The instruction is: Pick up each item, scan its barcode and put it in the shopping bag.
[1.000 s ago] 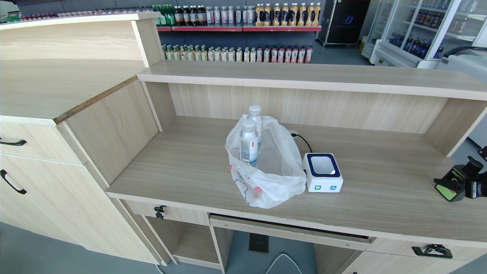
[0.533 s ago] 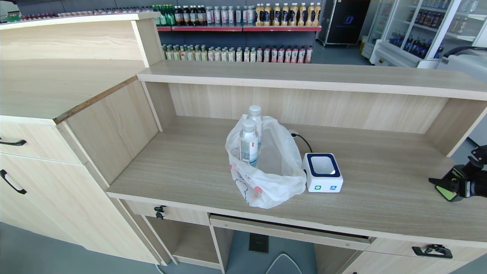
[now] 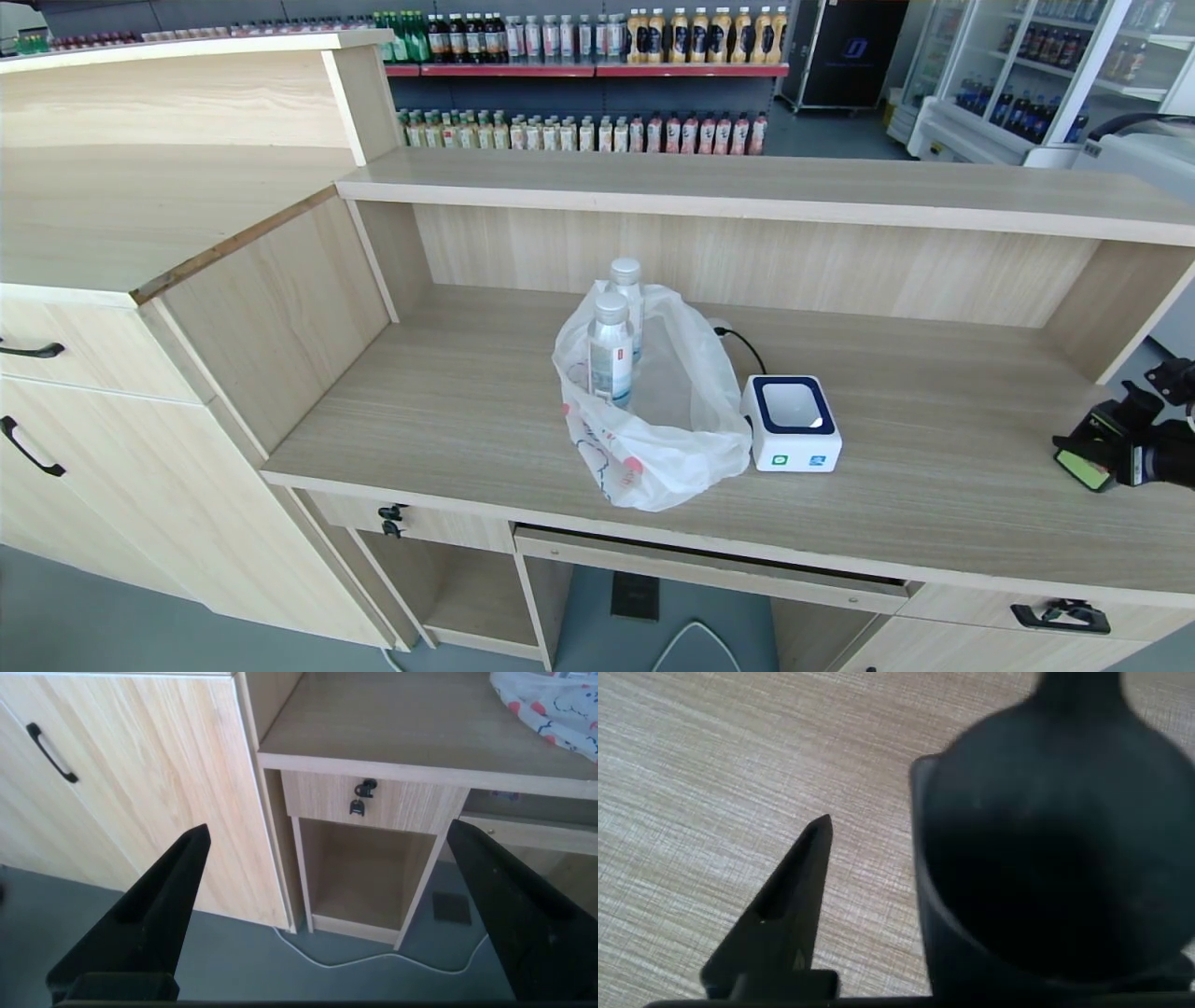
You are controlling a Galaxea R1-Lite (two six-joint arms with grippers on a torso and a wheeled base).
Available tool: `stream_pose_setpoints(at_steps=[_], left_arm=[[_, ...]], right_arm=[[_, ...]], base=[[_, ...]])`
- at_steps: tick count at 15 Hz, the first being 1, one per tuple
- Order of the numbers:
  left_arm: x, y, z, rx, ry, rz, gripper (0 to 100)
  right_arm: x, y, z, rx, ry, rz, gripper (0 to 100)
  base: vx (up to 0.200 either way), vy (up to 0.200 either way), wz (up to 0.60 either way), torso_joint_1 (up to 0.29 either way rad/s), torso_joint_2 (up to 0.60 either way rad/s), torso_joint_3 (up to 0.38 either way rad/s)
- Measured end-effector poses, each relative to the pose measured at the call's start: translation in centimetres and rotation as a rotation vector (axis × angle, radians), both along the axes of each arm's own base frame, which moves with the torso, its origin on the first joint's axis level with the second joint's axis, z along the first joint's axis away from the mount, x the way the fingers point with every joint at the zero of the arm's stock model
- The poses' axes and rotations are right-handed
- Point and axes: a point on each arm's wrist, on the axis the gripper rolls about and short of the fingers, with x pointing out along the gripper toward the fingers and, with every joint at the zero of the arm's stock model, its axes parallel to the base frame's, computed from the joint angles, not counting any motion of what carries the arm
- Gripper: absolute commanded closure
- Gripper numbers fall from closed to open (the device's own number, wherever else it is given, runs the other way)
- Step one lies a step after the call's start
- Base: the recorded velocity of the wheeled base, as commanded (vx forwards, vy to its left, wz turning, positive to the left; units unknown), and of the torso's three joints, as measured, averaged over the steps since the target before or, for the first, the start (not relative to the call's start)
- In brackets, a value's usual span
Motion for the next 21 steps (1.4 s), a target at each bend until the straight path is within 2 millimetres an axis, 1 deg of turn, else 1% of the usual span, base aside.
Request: stream_pose_setpoints(at_steps=[4, 6, 7, 8, 10, 11, 12, 13, 14, 15, 16, 17, 19, 20, 21], left_arm=[[0.0, 0.0, 0.0, 0.000, 0.000, 0.000, 0], [0.0, 0.0, 0.0, 0.000, 0.000, 0.000, 0], [0.0, 0.0, 0.0, 0.000, 0.000, 0.000, 0], [0.0, 0.0, 0.0, 0.000, 0.000, -0.001, 0], [0.0, 0.0, 0.0, 0.000, 0.000, 0.000, 0], [0.0, 0.0, 0.0, 0.000, 0.000, 0.000, 0], [0.0, 0.0, 0.0, 0.000, 0.000, 0.000, 0], [0.0, 0.0, 0.0, 0.000, 0.000, 0.000, 0], [0.0, 0.0, 0.0, 0.000, 0.000, 0.000, 0], [0.0, 0.0, 0.0, 0.000, 0.000, 0.000, 0], [0.0, 0.0, 0.0, 0.000, 0.000, 0.000, 0], [0.0, 0.0, 0.0, 0.000, 0.000, 0.000, 0], [0.0, 0.0, 0.0, 0.000, 0.000, 0.000, 0], [0.0, 0.0, 0.0, 0.000, 0.000, 0.000, 0], [0.0, 0.0, 0.0, 0.000, 0.000, 0.000, 0]], right_arm=[[0.0, 0.0, 0.2, -0.009, -0.008, 0.000, 100], [0.0, 0.0, 0.9, -0.032, -0.030, -0.001, 100], [0.0, 0.2, 1.8, -0.050, -0.050, 0.002, 100], [0.0, 0.6, 3.2, -0.079, -0.084, 0.011, 100], [-0.5, 2.5, 7.2, -0.150, -0.170, 0.045, 100], [-1.1, 4.1, 9.9, -0.207, -0.233, 0.074, 100], [-2.0, 6.2, 12.9, -0.278, -0.309, 0.117, 100], [-2.7, 8.2, 15.1, -0.342, -0.375, 0.161, 100], [-3.9, 10.7, 17.4, -0.426, -0.461, 0.219, 100], [-5.2, 13.6, 19.3, -0.523, -0.552, 0.293, 100], [-6.4, 16.0, 20.3, -0.632, -0.630, 0.367, 100], [-7.6, 18.3, 20.8, -0.757, -0.711, 0.448, 100], [-9.3, 21.4, 21.5, -1.082, -0.889, 0.579, 100], [-9.9, 22.8, 21.7, -1.201, -0.980, 0.640, 100], [-10.4, 24.5, 21.6, -1.275, -1.079, 0.716, 100]], base=[[0.000, 0.000, 0.00, 0.000, 0.00, 0.000], [0.000, 0.000, 0.00, 0.000, 0.00, 0.000], [0.000, 0.000, 0.00, 0.000, 0.00, 0.000], [0.000, 0.000, 0.00, 0.000, 0.00, 0.000], [0.000, 0.000, 0.00, 0.000, 0.00, 0.000], [0.000, 0.000, 0.00, 0.000, 0.00, 0.000], [0.000, 0.000, 0.00, 0.000, 0.00, 0.000], [0.000, 0.000, 0.00, 0.000, 0.00, 0.000], [0.000, 0.000, 0.00, 0.000, 0.00, 0.000], [0.000, 0.000, 0.00, 0.000, 0.00, 0.000], [0.000, 0.000, 0.00, 0.000, 0.00, 0.000], [0.000, 0.000, 0.00, 0.000, 0.00, 0.000], [0.000, 0.000, 0.00, 0.000, 0.00, 0.000], [0.000, 0.000, 0.00, 0.000, 0.00, 0.000], [0.000, 0.000, 0.00, 0.000, 0.00, 0.000]])
